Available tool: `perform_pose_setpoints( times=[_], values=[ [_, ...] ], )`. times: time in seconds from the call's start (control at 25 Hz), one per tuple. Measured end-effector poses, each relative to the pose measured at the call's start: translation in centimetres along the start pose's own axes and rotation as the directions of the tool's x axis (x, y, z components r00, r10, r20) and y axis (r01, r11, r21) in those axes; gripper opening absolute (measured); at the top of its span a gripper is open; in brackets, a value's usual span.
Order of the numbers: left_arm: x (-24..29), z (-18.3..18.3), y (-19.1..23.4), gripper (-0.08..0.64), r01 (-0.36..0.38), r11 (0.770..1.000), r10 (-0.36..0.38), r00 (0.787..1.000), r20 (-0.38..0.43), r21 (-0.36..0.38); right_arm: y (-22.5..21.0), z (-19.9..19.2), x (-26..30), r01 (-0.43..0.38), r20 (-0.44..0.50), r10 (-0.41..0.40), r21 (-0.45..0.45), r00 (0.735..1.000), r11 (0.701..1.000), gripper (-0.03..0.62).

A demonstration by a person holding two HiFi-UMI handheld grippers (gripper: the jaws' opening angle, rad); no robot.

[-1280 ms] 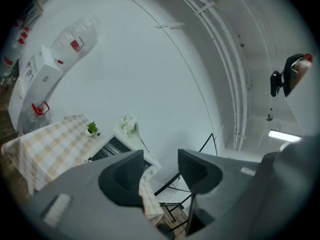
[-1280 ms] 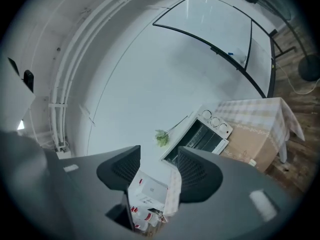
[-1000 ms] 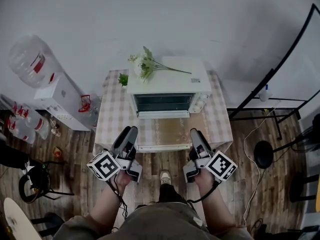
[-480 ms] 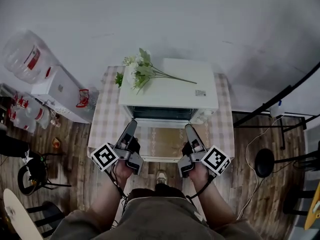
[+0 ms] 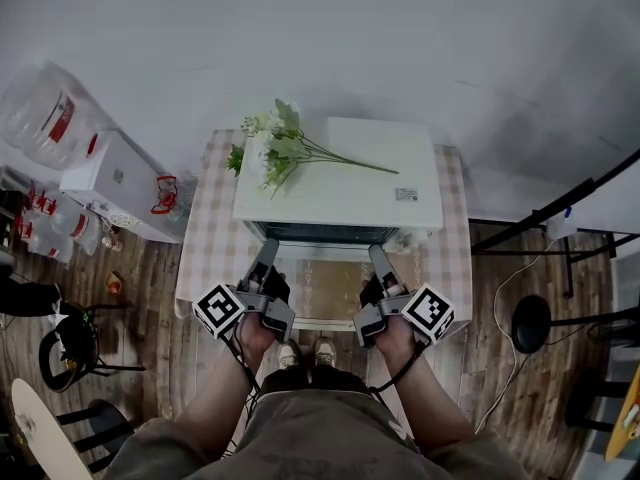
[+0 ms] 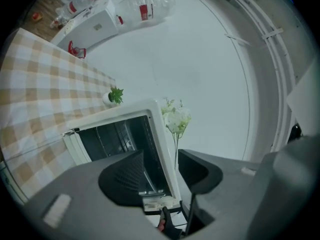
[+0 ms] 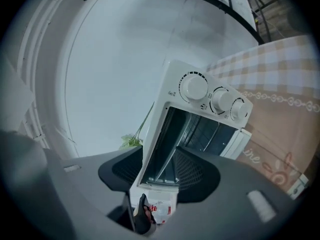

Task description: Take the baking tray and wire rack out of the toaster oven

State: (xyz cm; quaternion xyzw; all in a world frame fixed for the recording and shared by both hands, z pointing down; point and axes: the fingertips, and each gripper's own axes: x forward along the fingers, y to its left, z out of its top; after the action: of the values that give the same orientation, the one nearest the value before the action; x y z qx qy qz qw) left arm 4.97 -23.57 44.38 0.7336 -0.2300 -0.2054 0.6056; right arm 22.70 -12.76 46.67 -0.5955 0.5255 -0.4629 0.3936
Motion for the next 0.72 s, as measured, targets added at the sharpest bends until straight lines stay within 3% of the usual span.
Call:
perform_pose_setpoints(
  times=[0.2,0.72],
  values=[
    [1.0,-0.1,3.1,0.202,-0.064,0.997,0.063,0.998,-0.006,-0.035,-2.2,0.0,1.7,0.039,0.017,-0.039,0.020,0.999,0.999,0.215],
    [5.3,-0.1,7.8,0.201,-0.047,0.993,0.046,0.999,-0.011,-0.111,-6.2,1.0,6.3,0.053,0.108,-0.068,0.133,0.992,0.990,0.238]
  ],
)
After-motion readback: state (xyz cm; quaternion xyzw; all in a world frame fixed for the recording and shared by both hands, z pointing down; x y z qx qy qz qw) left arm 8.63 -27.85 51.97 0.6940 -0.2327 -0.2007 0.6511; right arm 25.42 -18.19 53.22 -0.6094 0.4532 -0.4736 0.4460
